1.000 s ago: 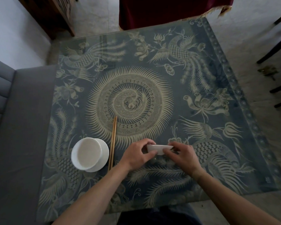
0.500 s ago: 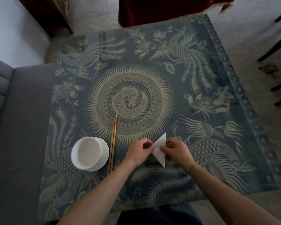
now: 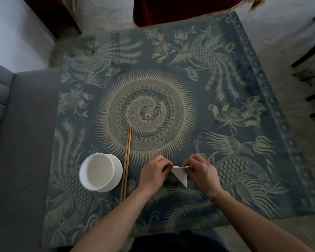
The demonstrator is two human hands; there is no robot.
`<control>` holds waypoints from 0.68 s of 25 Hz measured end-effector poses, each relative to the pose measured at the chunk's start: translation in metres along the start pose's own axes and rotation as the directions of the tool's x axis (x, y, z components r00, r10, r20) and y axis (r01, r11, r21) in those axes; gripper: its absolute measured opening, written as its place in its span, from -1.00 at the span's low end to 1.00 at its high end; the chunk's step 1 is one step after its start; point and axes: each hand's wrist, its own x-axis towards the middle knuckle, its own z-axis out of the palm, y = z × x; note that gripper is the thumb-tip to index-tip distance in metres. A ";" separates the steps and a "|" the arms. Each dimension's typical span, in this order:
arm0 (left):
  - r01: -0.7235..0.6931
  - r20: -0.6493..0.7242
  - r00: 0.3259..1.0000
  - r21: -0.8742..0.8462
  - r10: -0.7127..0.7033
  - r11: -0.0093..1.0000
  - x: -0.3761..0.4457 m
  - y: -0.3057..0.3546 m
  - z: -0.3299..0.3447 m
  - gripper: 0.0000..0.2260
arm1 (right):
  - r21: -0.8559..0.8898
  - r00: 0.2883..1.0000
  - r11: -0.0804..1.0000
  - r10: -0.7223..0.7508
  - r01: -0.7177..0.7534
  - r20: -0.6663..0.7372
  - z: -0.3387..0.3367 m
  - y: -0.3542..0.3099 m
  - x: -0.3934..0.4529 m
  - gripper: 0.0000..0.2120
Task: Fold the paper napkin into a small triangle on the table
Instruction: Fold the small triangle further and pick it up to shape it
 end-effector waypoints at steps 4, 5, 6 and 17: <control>0.018 0.021 1.000 -0.006 -0.018 1.000 0.001 0.000 0.001 -0.92 | -0.023 0.998 0.998 -0.063 0.063 0.000 -0.005 0.004 -0.007 -0.87; 0.030 0.026 0.999 -0.005 -0.030 1.000 0.001 0.000 0.001 -0.92 | -0.017 0.997 0.997 -0.071 0.071 0.006 -0.006 0.005 -0.009 -0.87; 0.041 0.032 0.999 -0.007 -0.041 0.999 0.001 0.000 0.002 -0.91 | -0.010 0.997 0.997 -0.076 0.076 0.007 -0.007 0.007 -0.012 -0.88; -0.011 0.029 1.000 0.024 0.011 1.000 -0.005 -0.001 0.007 -0.84 | -0.022 0.996 0.996 -0.081 0.082 0.033 0.000 0.012 -0.023 -0.81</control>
